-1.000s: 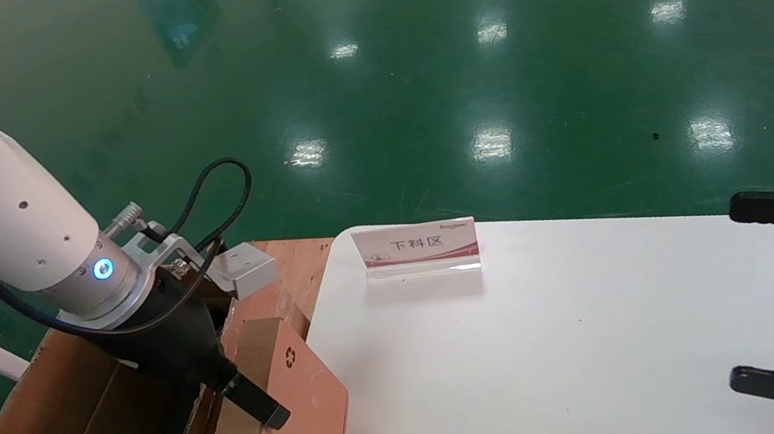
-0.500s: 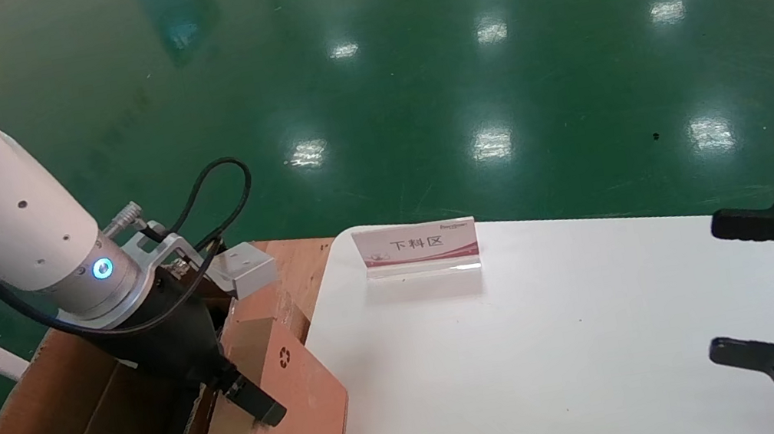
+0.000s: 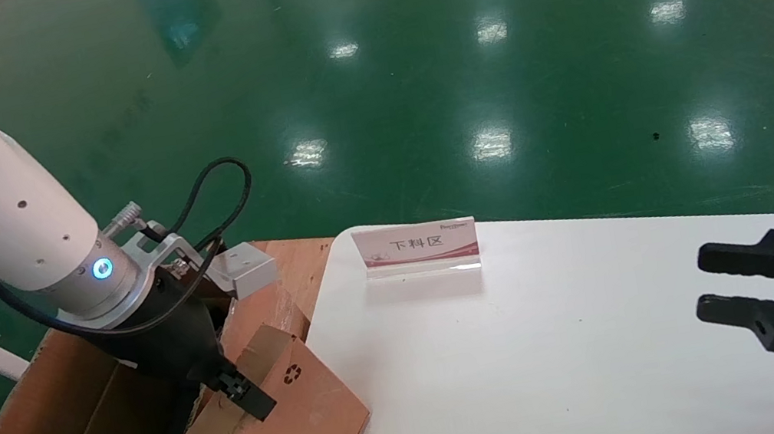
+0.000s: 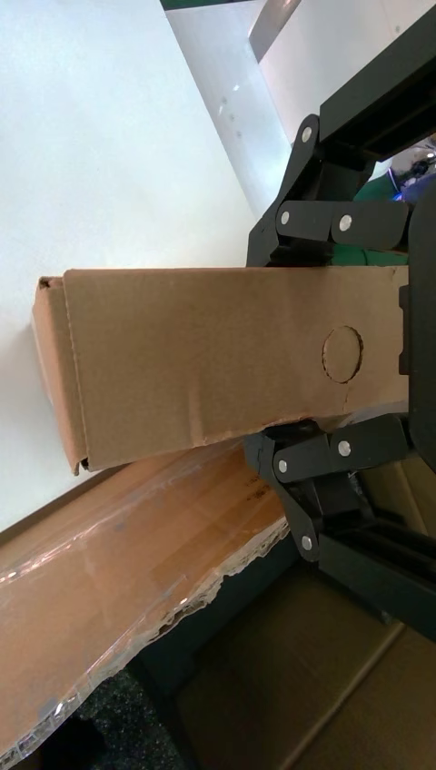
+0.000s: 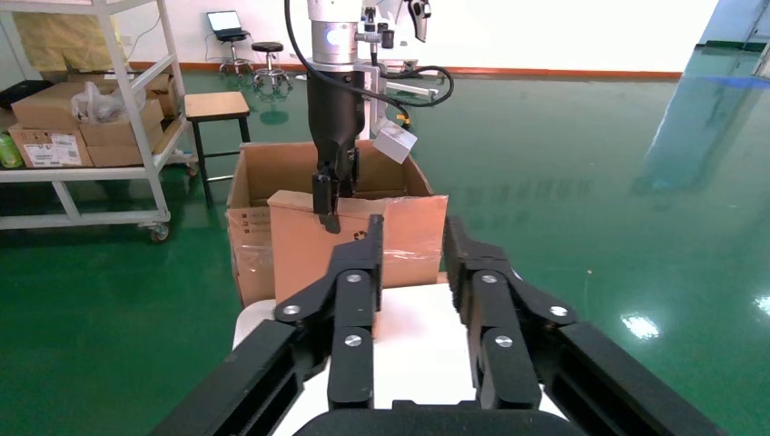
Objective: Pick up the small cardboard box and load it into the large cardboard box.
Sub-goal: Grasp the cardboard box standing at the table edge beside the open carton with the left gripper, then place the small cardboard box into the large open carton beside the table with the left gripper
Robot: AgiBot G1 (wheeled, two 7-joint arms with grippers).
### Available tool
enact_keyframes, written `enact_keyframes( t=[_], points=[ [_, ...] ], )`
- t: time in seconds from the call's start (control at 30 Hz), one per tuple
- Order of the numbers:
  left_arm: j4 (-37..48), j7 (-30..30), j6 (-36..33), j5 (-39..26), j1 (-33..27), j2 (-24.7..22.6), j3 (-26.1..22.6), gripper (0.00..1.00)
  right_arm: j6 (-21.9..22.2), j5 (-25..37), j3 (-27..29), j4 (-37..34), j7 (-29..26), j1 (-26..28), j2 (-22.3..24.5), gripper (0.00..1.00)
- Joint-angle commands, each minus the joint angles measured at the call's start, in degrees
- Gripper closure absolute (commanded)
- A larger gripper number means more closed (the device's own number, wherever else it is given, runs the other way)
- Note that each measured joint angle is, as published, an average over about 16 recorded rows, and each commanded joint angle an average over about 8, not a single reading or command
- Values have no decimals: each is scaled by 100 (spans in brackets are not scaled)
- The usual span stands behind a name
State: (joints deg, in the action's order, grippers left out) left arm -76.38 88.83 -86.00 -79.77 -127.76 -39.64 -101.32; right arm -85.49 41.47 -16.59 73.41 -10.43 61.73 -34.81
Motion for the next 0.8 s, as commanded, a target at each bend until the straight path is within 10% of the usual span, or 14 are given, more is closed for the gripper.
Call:
enact_keyframes(
  t=[0.03,0.53,0.8],
  points=[
    [40,-21,15,33,4,7,14,100,0,0,0,-1,0,0,0,100],
    [564,-580,-444,-5,-1944,-15,591,100,0,-3,-6,-4,4,3,1,100],
    [944,-946,-567,-60,-2931,-256,-182,100,1,-5,-9,-4,5,4,2,100]
  ],
)
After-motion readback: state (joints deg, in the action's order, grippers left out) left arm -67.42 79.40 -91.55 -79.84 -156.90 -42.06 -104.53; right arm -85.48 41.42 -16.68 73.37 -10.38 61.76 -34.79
